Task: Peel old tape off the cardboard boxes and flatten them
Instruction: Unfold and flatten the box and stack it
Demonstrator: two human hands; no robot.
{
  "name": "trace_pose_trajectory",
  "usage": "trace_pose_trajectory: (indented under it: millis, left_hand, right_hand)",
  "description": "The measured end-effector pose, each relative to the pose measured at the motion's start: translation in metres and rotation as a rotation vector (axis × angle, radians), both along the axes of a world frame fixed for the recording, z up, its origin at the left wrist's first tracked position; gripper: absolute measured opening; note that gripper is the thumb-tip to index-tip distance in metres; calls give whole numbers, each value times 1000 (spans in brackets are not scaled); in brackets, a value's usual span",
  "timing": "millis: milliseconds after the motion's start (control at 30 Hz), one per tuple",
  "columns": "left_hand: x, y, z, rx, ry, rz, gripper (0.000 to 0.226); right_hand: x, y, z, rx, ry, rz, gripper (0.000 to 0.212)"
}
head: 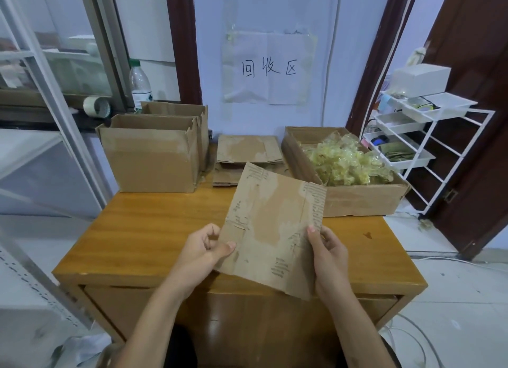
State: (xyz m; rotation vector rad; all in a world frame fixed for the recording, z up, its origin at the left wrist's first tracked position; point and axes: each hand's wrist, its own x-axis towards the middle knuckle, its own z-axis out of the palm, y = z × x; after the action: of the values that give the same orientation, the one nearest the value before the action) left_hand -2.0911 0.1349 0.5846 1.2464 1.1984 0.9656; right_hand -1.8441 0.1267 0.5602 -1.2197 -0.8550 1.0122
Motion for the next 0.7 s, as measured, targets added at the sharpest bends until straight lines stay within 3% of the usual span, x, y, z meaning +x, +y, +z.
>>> trace_pose_trajectory:
  millis: [133,367,567,700]
  left_hand:
    - [6,0,-1,20,83,6,14]
    - [8,-3,-6,55,34,112,12]
    - [11,12,4,99,-33,185,18]
    - [15,54,26,120,-74,305,16]
  right_hand:
    - [-8,2,2,58,-227,23,27]
    - [-5,19,-1,72,-359,-27,26]
    - [-9,52,32,156,-381,-31,21]
    - [-11,98,67,55,-304,31,30]
